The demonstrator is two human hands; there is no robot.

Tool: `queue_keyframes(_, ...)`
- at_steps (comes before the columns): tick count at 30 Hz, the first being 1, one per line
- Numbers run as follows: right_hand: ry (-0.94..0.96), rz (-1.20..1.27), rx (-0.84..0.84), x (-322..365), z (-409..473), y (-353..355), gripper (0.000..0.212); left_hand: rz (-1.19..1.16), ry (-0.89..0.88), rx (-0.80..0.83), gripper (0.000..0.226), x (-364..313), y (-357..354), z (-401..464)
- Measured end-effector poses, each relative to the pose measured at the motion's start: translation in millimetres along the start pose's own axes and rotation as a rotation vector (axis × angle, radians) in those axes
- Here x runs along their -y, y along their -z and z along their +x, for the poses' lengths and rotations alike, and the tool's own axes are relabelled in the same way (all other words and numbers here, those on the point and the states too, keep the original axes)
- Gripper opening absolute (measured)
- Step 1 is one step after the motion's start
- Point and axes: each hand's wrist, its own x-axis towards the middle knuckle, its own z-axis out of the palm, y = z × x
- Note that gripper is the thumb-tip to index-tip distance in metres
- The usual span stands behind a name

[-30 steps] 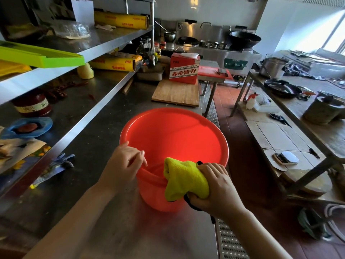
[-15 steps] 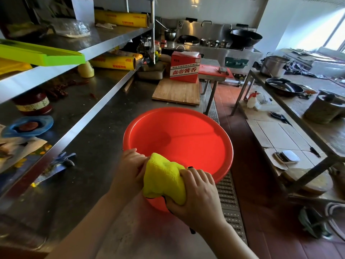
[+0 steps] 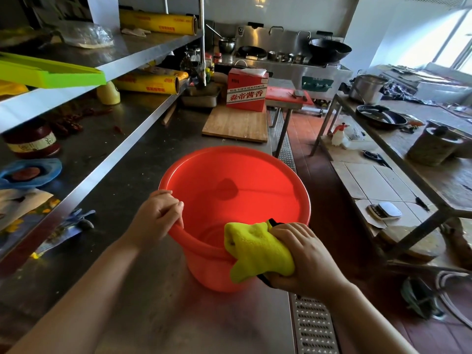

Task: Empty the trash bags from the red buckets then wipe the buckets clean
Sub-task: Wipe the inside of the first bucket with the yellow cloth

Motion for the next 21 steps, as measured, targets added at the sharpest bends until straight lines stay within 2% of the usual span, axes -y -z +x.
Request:
queue_keyframes(5,0.035,0.050,0.071,-24.8,2.9,10.4,0.071,-0.030,0.060,0.143,0.047,14.1,10.8,16.4)
queue_keyframes(9,0.049,0.075,0.060,-26.9,7.9,5.4,0.068,-0.045,0.070,0.149,0.045,22.2,13.3,22.5)
queue_keyframes(14,0.041,0.071,-0.062,-15.0,7.5,-8.7,0.063,-0.039,0.060,0.107,0.052,21.8,15.4,20.0)
queue_keyframes(21,-0.003,0.058,-0.117,-5.3,4.8,-14.7,0.064,0.023,0.036,-0.058,0.051,-6.5,4.8,0.2)
